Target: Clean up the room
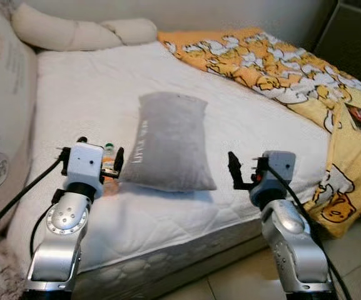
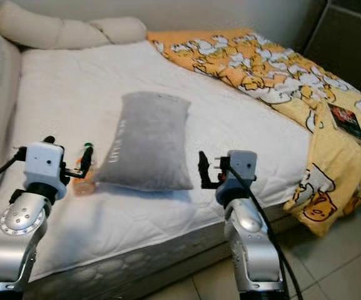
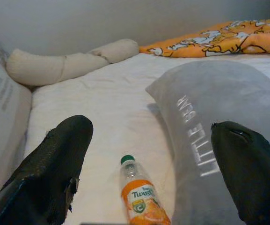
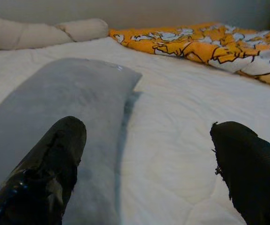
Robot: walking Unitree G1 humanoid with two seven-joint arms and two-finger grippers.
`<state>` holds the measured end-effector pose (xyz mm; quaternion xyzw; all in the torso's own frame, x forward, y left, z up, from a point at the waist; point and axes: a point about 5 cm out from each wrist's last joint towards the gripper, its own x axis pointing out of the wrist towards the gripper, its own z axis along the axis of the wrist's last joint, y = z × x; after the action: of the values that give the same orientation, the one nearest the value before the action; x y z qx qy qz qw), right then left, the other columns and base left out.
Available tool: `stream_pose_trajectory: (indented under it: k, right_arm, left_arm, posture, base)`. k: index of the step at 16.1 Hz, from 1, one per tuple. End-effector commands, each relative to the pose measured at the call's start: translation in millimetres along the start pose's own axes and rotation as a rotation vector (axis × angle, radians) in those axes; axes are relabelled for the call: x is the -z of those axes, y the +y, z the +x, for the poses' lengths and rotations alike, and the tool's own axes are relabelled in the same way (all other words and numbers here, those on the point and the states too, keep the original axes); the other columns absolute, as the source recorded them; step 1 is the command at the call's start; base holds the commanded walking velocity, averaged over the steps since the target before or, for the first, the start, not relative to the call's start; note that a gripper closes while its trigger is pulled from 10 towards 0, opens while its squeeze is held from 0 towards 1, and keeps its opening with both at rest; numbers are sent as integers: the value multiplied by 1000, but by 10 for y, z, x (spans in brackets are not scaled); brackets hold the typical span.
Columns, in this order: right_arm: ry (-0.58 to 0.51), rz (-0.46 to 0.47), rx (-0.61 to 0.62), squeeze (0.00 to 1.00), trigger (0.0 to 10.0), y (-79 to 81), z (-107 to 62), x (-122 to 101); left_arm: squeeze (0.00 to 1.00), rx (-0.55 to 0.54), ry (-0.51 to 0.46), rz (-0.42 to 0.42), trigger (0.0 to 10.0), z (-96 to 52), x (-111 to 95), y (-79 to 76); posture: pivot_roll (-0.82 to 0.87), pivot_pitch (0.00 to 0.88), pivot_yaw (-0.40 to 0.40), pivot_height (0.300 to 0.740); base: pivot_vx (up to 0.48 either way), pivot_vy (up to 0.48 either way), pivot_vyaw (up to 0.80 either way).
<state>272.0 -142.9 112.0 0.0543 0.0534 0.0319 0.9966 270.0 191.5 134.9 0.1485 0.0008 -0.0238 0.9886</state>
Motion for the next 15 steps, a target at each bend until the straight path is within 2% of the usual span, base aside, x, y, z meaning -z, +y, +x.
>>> stream_pose_trajectory:
  k: [1,5,8,11,15]
  right_arm:
    - [5,-8,18,0,10000,-77,5,2]
    - [-2,-4,31,0,10000,-101,19,-10]
    - [9,28,9,0,10000,-97,35,-10]
    - [5,-50,-46,0,10000,-43,37,-24]
    - [2,-43,-26,0,10000,-53,37,-22]
  left_arm:
    - [0,10,-14,-8,10000,16,-27,-56]
    - [0,-15,-5,-16,10000,25,-21,-46]
    - [0,-72,15,-40,10000,32,3,2]
    - [0,-72,13,-39,10000,29,1,19]
    - [0,-80,21,-61,10000,26,5,26]
  posture:
    - [67,8,-24,740]
    - [66,6,-26,740]
    - [64,5,-28,740]
    - [63,5,-29,740]
    - [66,5,-31,740]
  base:
    - [0,-330,0]
    - [0,-320,0]
    - [0,0,0]
    - [0,0,0]
    - [225,0,800]
